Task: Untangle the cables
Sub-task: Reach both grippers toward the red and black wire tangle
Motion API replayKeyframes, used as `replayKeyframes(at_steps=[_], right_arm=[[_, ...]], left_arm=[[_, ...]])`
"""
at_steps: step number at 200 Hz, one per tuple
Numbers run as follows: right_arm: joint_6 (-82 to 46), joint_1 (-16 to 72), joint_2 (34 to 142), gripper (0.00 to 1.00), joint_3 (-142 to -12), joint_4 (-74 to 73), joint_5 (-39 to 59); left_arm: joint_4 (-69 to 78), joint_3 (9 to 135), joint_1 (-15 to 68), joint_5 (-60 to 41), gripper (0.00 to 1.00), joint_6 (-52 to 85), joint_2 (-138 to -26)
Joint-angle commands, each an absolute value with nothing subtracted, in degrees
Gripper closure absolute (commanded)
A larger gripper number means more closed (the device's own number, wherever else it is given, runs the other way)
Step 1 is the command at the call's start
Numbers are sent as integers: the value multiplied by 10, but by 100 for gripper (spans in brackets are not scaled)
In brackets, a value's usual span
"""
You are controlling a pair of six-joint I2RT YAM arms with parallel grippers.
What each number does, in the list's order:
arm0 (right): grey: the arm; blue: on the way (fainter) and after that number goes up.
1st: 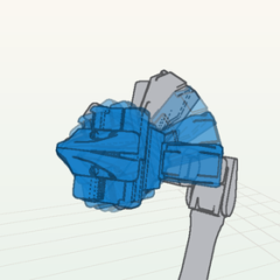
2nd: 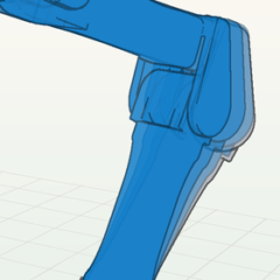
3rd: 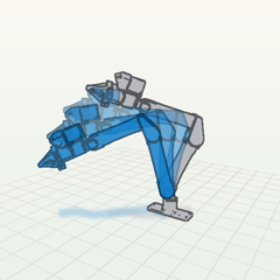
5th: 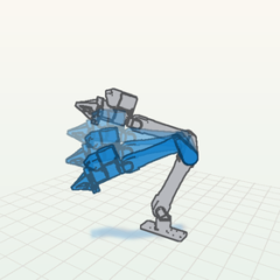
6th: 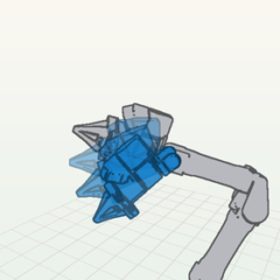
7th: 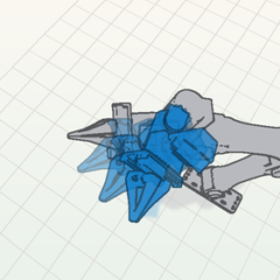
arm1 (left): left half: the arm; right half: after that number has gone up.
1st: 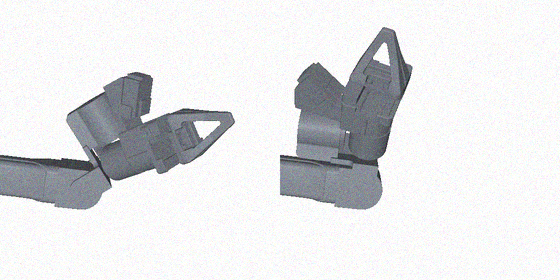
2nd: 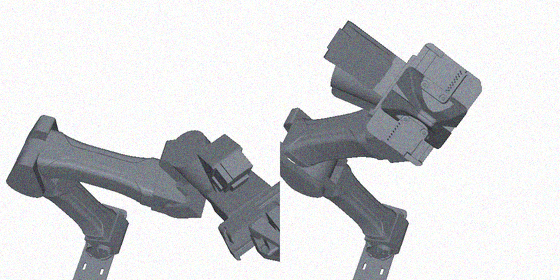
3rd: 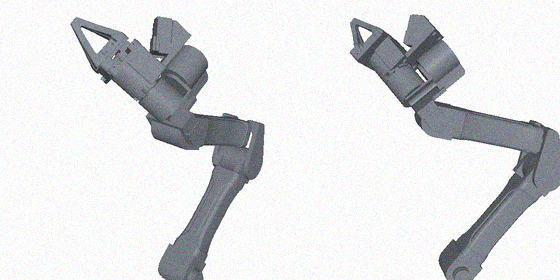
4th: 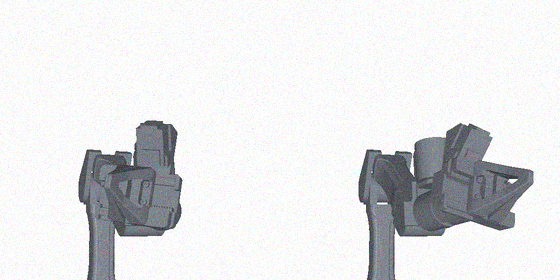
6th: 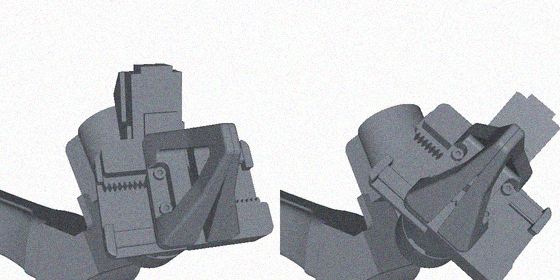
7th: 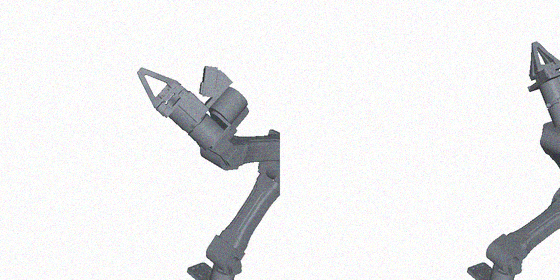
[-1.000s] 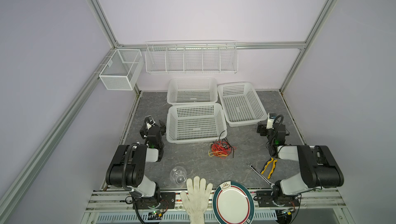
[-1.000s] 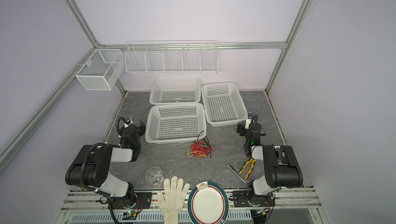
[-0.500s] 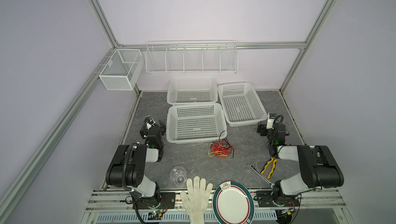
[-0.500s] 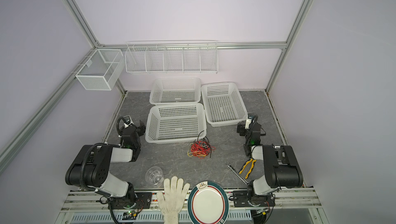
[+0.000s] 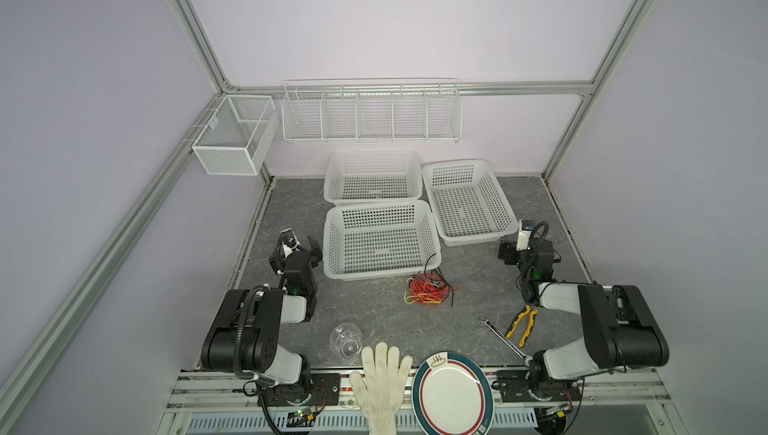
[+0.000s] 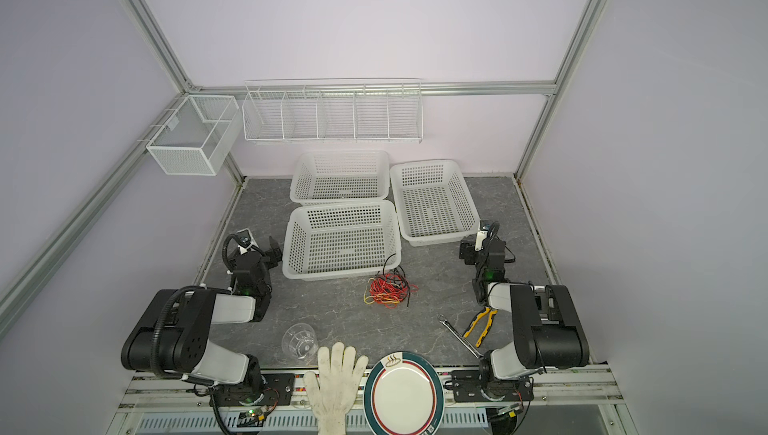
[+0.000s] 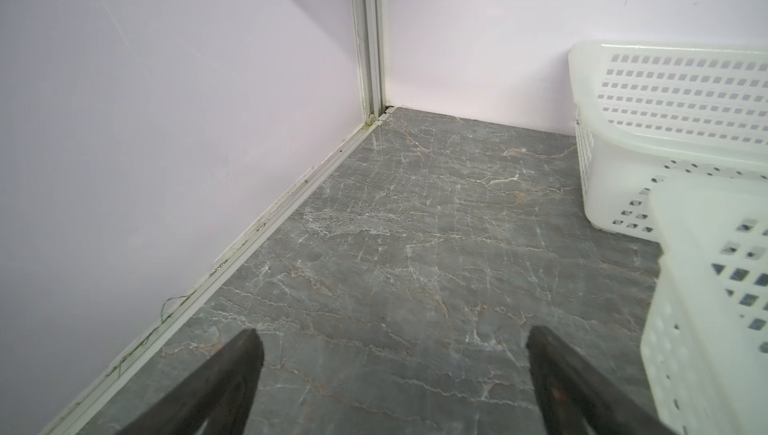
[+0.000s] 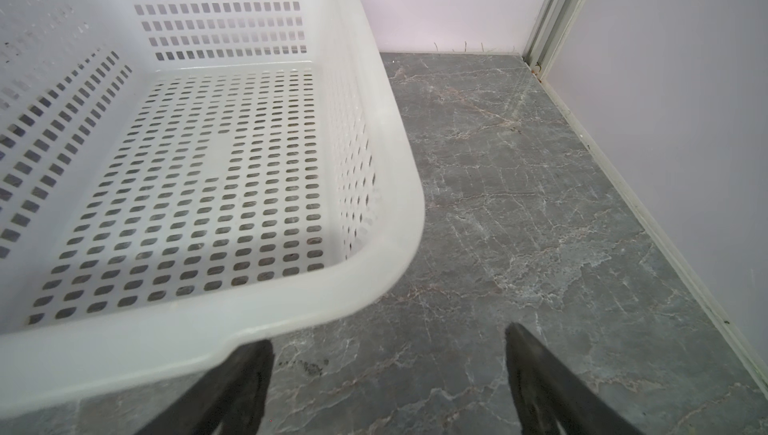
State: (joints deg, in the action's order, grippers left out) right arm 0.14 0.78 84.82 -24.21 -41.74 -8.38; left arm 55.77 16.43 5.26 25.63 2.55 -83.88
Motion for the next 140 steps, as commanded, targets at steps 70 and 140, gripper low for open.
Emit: replayKeyframes(at_steps=[70, 140], right_arm=[[-2, 67, 705, 11, -296, -192, -102], [-56, 114, 597, 10, -311, -54, -46]], left_arm=[[206, 244, 74, 151, 1, 90, -581], [98, 250, 205, 48, 0, 153, -507]])
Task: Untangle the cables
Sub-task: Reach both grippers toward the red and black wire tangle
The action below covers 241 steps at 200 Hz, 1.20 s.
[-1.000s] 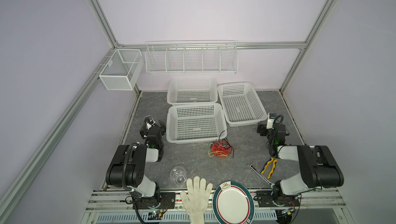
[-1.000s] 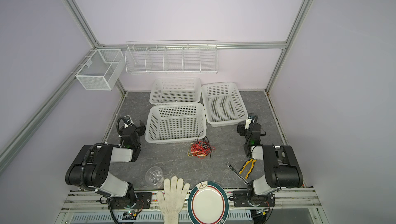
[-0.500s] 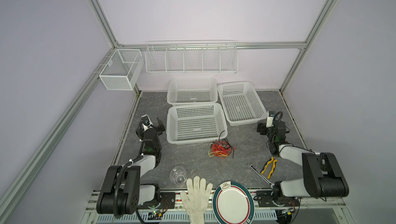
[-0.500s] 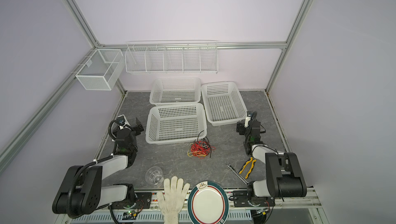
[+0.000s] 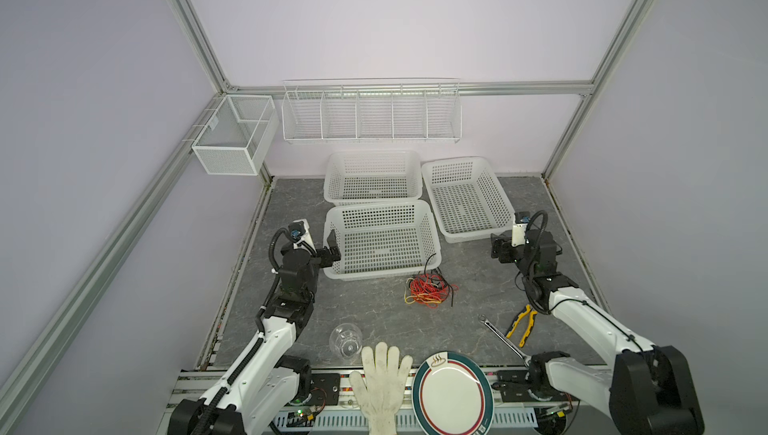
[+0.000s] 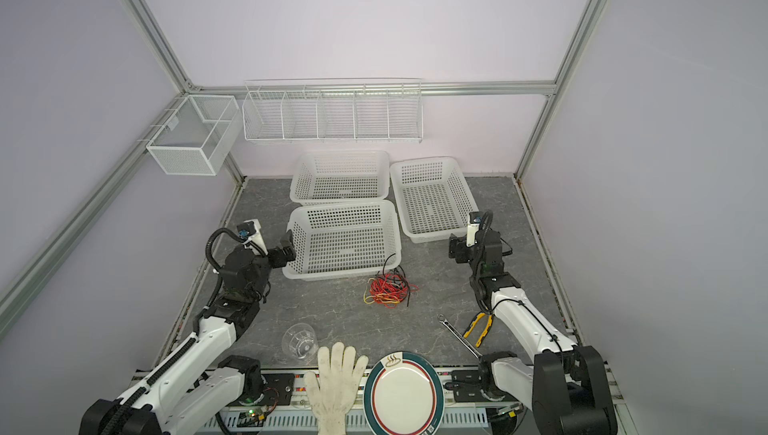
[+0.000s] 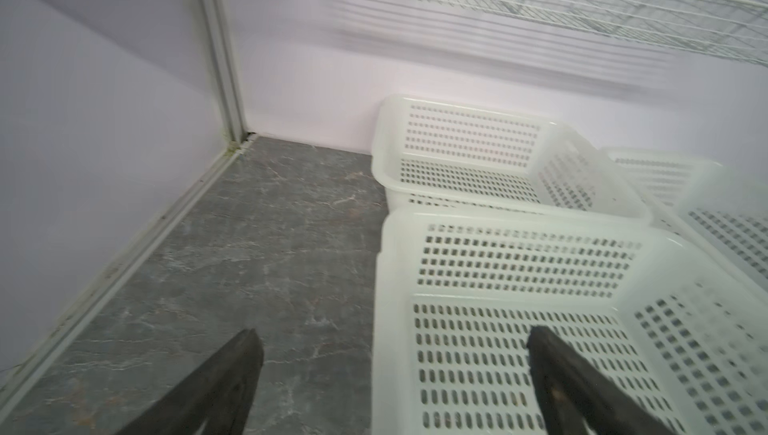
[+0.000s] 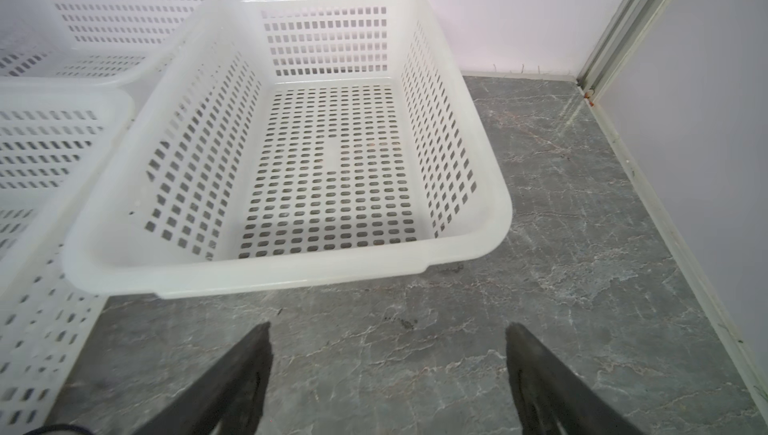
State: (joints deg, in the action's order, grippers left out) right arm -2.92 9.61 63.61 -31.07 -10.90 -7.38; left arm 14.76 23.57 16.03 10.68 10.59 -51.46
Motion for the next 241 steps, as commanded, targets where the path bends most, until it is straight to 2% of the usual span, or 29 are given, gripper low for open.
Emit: replayKeyframes(at_steps=[1, 46, 87, 104, 163, 241], right_arm=[[-57, 128, 592, 10, -309, -54, -46], [-73, 212, 529, 7, -314, 1, -45], [-105, 286, 549, 0, -362, 78, -28], [-123, 321, 571, 3, -379, 88, -28], [-148, 431, 674, 8, -447, 81, -76], [-180, 462, 804, 29, -530, 104, -74]], left_arm=[[100, 249, 210, 48, 1, 153, -507], [110, 269, 375, 121, 0, 151, -549], [96, 305, 461, 145, 1, 154, -614], [92, 317, 486, 151, 0, 157, -635], [86, 327, 515, 153, 1, 184, -673], [86, 300, 515, 174, 1, 170, -635]])
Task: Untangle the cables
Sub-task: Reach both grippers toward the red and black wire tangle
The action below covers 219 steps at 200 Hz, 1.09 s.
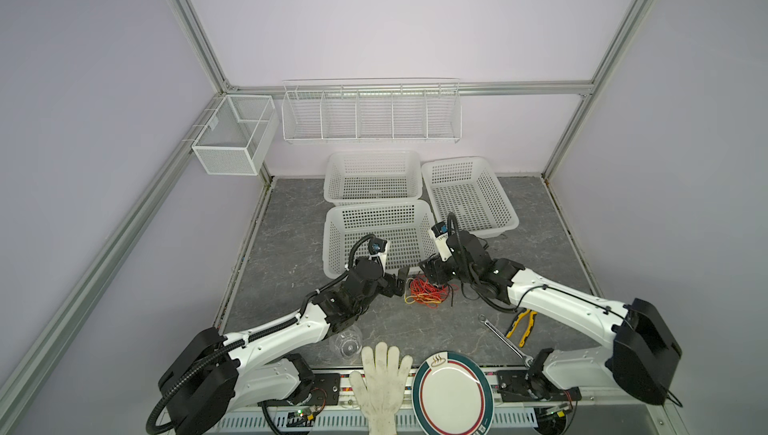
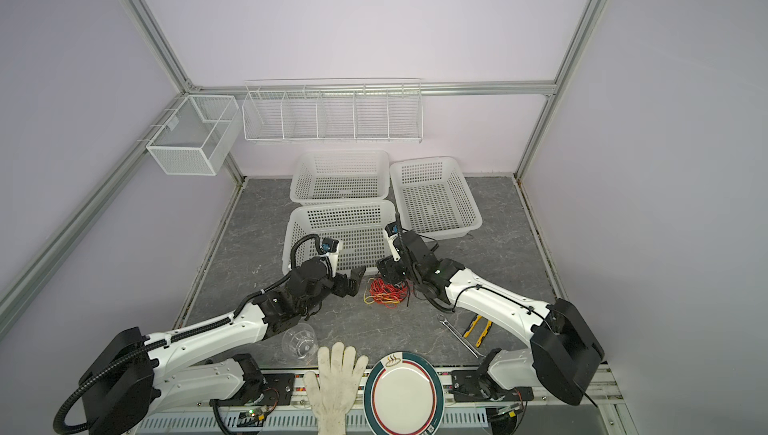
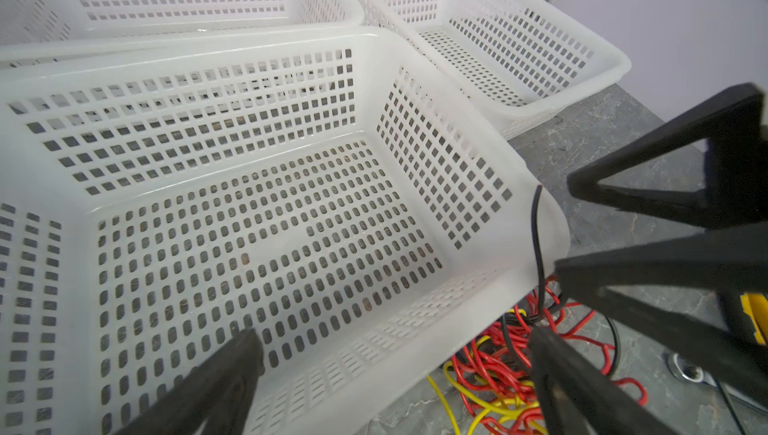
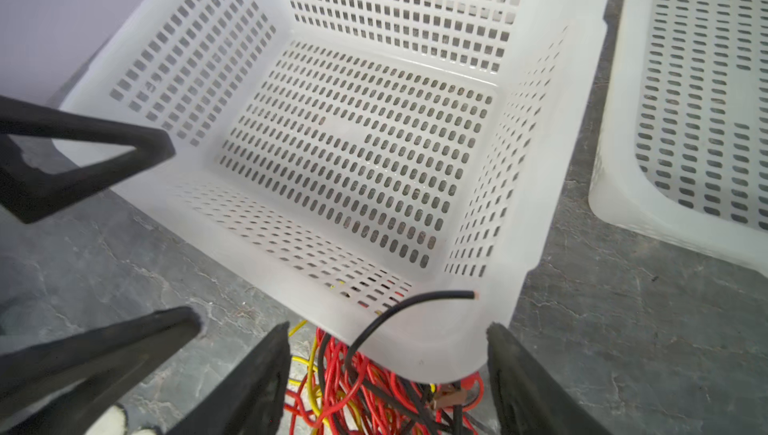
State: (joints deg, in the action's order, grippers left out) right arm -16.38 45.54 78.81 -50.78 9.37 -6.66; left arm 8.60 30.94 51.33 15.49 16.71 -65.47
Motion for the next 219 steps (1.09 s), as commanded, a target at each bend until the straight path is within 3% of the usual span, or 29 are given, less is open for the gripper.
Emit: replayKeyframes(at_steps=[1, 74, 113, 183, 219], right_arm=[[-180, 462, 806, 30, -530, 104, -74], [-184, 473, 855, 52, -559, 112, -79], [-185, 484, 869, 58, -566, 115, -94], [-173, 505, 878, 94, -594, 131, -135], [-150, 508, 829, 94, -599, 129, -135]], left_arm=[[86, 299, 515, 174, 1, 169, -635], [94, 281, 516, 191, 1, 163, -622], [96, 281, 516, 191, 0, 161, -627], [98, 286, 515, 189, 1, 164, -642], [97, 292, 516, 188, 0, 163, -650]])
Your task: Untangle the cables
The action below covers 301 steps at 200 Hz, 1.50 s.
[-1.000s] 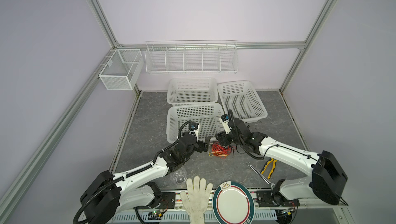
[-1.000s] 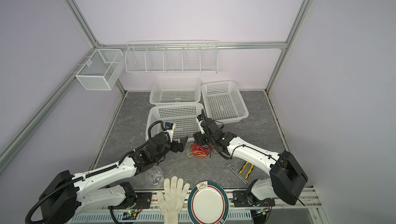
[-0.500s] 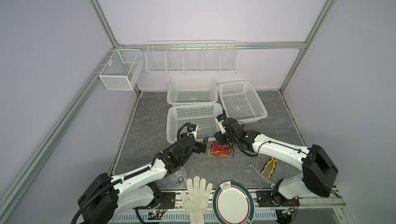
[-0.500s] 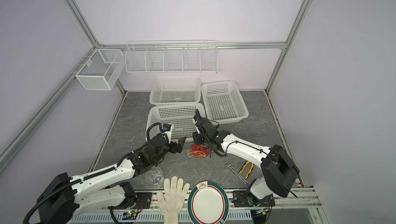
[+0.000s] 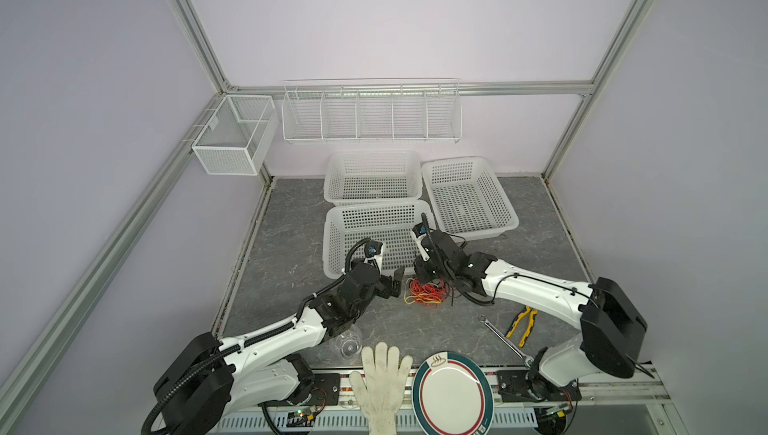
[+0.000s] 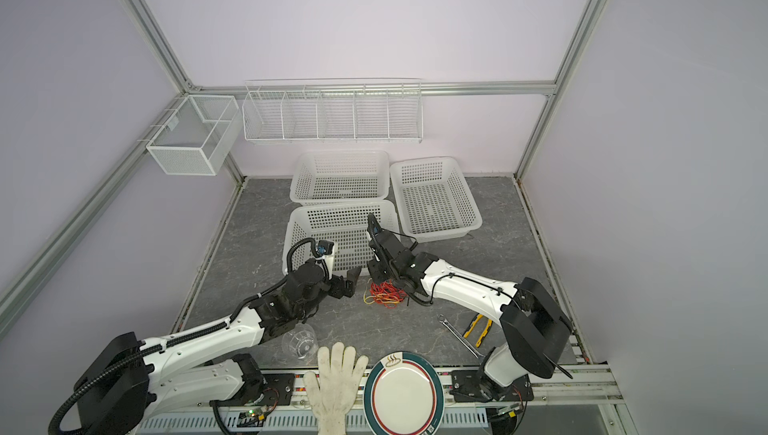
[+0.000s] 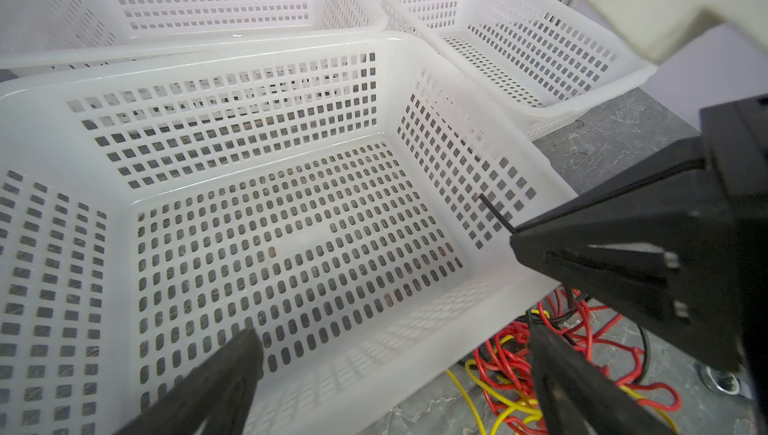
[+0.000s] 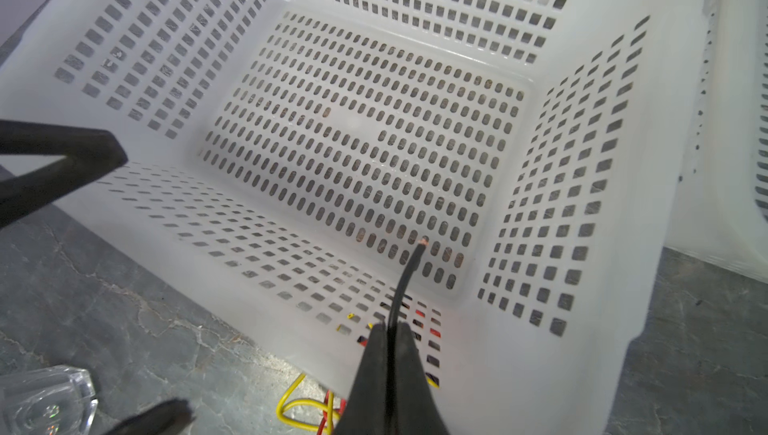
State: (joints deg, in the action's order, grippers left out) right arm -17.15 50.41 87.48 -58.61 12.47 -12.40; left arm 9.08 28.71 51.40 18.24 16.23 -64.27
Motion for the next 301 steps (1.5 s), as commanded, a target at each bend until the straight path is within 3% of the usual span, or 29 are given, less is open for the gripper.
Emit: replayKeyframes(at_steps=[1, 55, 153, 238, 301], right_arm=[[-149, 508, 828, 94, -599, 129, -135], [-92, 510, 684, 94, -583, 126, -127], [-7, 509, 475, 94, -571, 153, -203], [-14, 492, 492, 94, -527, 160, -231], [-56, 457, 488, 94, -508, 156, -181]], left_arm=[[97, 293, 515, 188, 1, 163, -650], [102, 303, 515, 177, 1, 160, -664], [109, 326, 519, 156, 0, 161, -679], [130, 436, 575, 39, 0, 109, -706], [178, 495, 613, -26, 2, 127, -790]])
